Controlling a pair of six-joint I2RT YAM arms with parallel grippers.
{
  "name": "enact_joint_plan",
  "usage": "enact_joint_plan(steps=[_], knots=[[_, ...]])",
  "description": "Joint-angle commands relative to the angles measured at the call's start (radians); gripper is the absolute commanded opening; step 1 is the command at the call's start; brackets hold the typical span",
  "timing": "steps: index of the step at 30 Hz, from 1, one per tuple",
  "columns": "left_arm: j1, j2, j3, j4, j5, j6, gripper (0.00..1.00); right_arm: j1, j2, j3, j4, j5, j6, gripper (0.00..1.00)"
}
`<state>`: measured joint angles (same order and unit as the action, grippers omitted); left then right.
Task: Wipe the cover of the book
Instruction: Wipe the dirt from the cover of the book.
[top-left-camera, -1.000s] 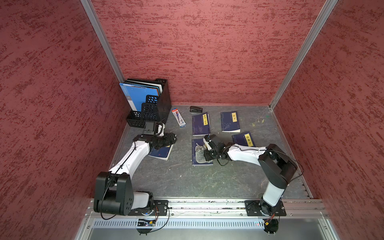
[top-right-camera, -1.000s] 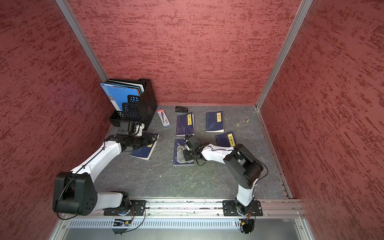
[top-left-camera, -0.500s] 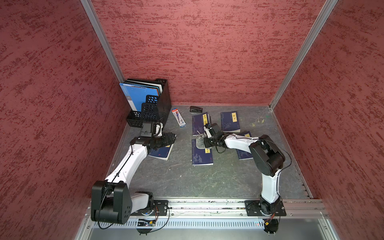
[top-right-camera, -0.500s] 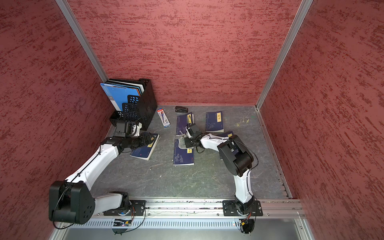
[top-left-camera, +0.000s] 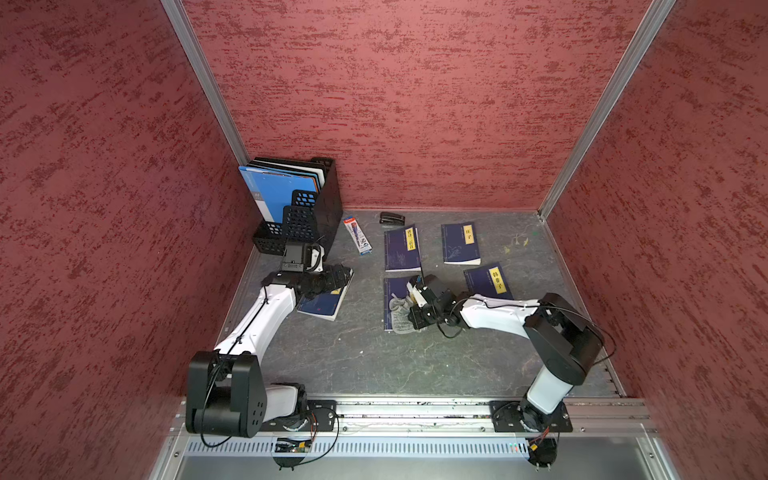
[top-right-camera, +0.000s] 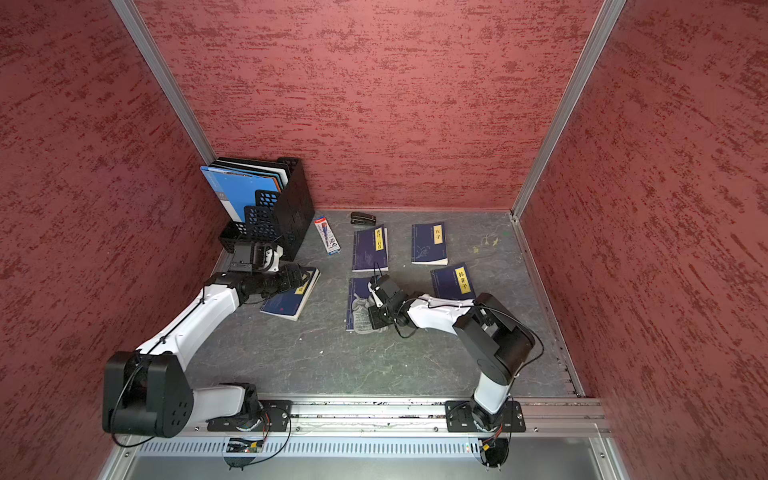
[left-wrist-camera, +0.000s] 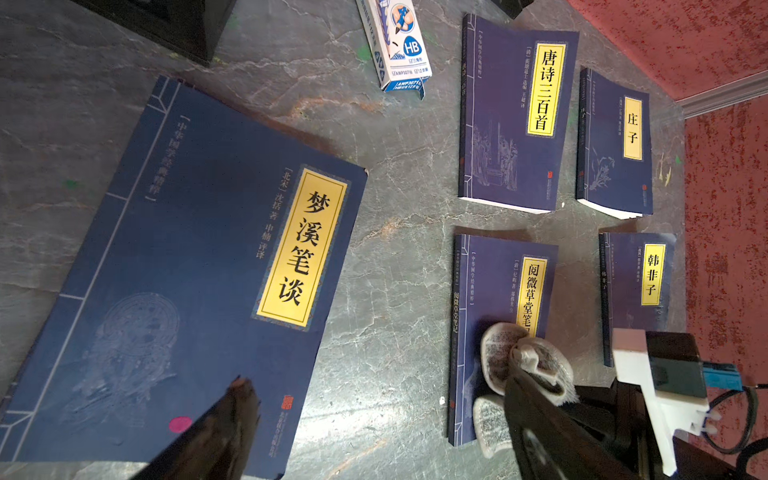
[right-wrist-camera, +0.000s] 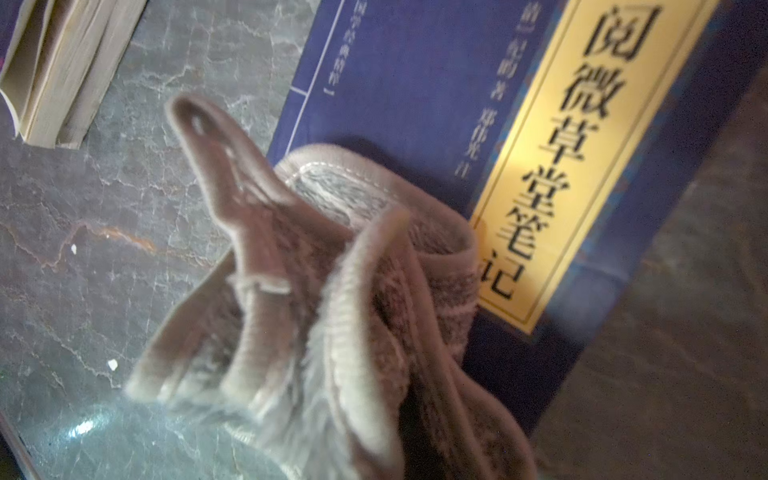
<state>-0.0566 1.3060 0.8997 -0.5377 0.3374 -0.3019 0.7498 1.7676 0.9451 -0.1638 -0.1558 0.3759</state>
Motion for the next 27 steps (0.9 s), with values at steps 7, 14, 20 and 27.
enact_joint_plan(steps=[7, 14, 20, 27], knots=[[0.015, -0.065, 0.0, -0.009, -0.021, 0.003, 0.95, -0.136, 0.283, 0.294, -0.078, 0.044, -0.125, 0.09], [0.017, -0.074, 0.004, -0.014, -0.018, 0.002, 0.95, -0.148, 0.314, 0.342, -0.093, 0.025, -0.141, 0.09], [0.022, -0.073, 0.009, -0.008, -0.019, 0.003, 0.95, -0.096, 0.154, 0.125, -0.066, -0.016, -0.085, 0.08], [0.027, -0.058, 0.019, 0.008, -0.018, 0.0, 0.95, -0.032, 0.018, -0.084, -0.024, -0.018, 0.018, 0.08]])
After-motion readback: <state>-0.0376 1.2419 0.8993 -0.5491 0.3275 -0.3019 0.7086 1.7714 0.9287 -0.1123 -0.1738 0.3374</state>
